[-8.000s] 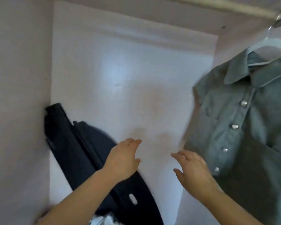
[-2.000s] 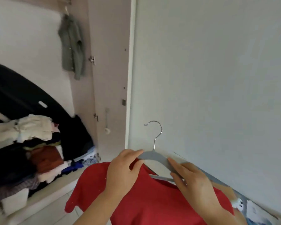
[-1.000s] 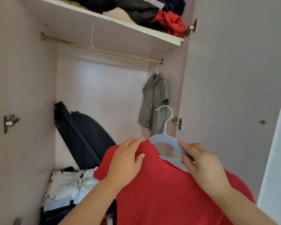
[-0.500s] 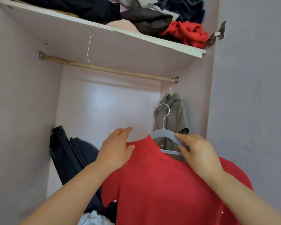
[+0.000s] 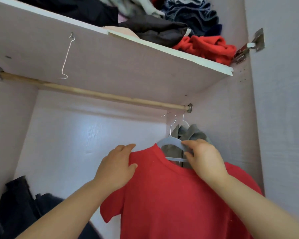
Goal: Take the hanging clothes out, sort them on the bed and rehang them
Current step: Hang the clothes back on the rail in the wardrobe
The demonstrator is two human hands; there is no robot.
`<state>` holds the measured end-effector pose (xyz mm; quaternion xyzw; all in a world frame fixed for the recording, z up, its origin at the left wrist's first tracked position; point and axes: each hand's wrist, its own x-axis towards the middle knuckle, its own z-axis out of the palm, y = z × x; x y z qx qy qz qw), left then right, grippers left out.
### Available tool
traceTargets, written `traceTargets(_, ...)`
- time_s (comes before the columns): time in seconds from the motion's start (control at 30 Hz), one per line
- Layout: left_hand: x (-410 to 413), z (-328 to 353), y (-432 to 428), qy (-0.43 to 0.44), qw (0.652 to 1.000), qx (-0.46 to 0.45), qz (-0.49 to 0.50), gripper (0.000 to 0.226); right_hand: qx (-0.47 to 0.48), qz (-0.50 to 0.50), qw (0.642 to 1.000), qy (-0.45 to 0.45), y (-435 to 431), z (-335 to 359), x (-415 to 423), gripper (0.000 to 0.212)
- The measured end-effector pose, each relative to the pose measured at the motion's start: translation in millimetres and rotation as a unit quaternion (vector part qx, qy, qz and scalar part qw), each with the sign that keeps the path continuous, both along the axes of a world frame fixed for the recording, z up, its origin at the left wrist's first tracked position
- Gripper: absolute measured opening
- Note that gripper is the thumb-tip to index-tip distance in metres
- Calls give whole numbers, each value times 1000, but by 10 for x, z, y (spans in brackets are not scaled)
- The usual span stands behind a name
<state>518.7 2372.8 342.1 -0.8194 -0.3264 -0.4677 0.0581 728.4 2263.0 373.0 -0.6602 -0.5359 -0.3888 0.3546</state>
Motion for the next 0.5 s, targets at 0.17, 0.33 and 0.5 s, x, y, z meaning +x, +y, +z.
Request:
traceTargets(0.17, 124, 283, 486, -11, 999, 29, -27, 60, 39, -26, 998, 29, 416, 338, 183, 31)
traceTargets(0.33, 335, 460, 767, -8, 998, 43, -53, 58, 61, -37, 997, 44, 724, 582, 363, 31)
traceTargets(0.5, 520, 631, 915, 11, 994, 108, -14, 61, 83, -31, 995, 50, 945, 878, 535, 32)
